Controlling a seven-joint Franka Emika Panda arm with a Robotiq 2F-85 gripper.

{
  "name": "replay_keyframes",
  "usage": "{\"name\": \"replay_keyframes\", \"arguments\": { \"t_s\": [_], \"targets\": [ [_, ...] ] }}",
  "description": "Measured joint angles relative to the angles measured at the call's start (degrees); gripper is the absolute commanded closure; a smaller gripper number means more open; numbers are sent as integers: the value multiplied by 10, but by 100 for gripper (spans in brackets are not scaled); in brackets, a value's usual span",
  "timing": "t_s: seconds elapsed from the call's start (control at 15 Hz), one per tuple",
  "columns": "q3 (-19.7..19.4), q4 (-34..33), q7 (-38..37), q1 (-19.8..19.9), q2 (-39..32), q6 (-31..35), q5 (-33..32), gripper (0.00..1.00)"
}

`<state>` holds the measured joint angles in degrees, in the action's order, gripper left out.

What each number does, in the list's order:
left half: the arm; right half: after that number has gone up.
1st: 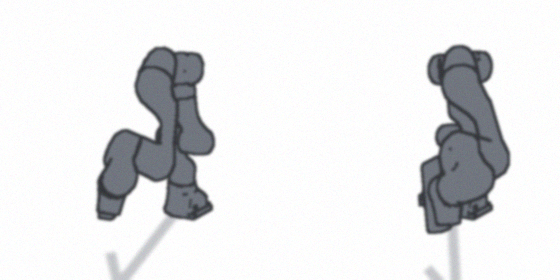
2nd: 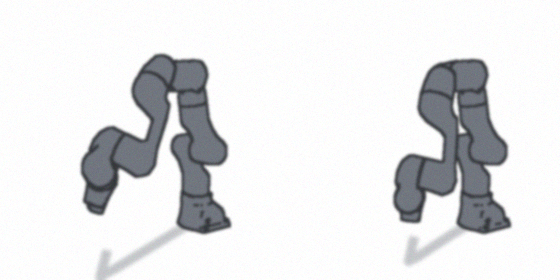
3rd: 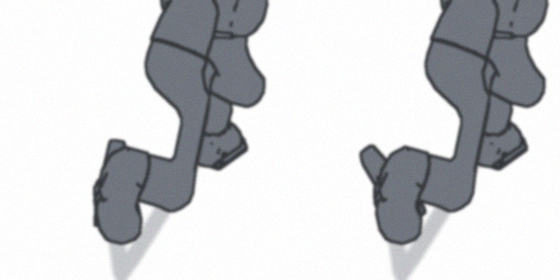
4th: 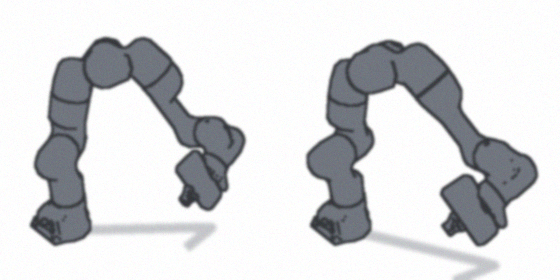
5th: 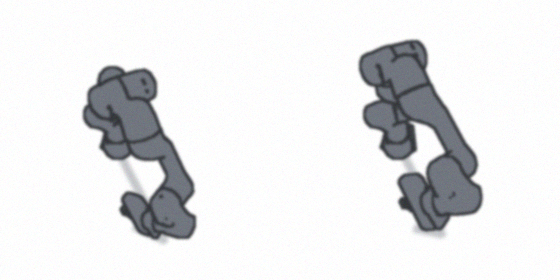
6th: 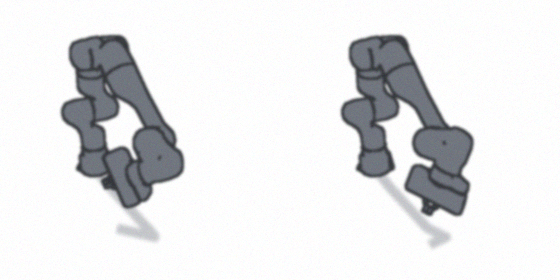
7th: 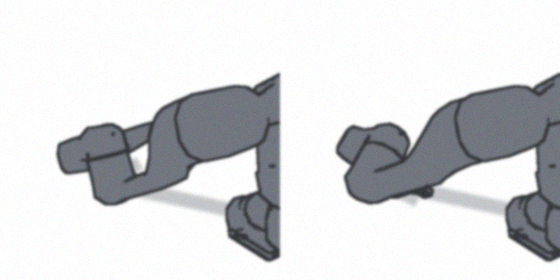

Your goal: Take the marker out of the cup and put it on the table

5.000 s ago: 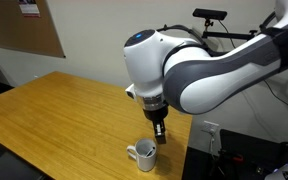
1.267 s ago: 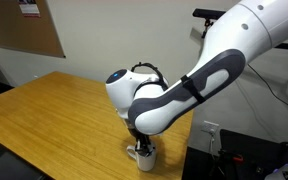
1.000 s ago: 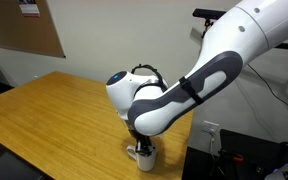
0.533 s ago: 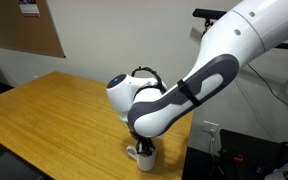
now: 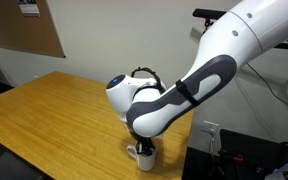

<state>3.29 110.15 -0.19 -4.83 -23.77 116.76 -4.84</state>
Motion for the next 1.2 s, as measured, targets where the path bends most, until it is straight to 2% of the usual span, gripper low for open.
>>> {"name": "replay_keyframes", "arguments": {
  "t_s": [0.33, 0.4, 0.47, 0.67, 1.2],
  "targets": [
    [0, -8, 0, 2, -5, -13, 6, 65],
    [0, -11, 0, 3, -7, -16, 8, 73],
    [0, -13, 0, 3, -9, -20, 9, 86],
    [0, -19, 0, 5, -13, -31, 11, 100],
    [0, -30, 0, 7, -20, -46, 14, 97]
  ]
}}
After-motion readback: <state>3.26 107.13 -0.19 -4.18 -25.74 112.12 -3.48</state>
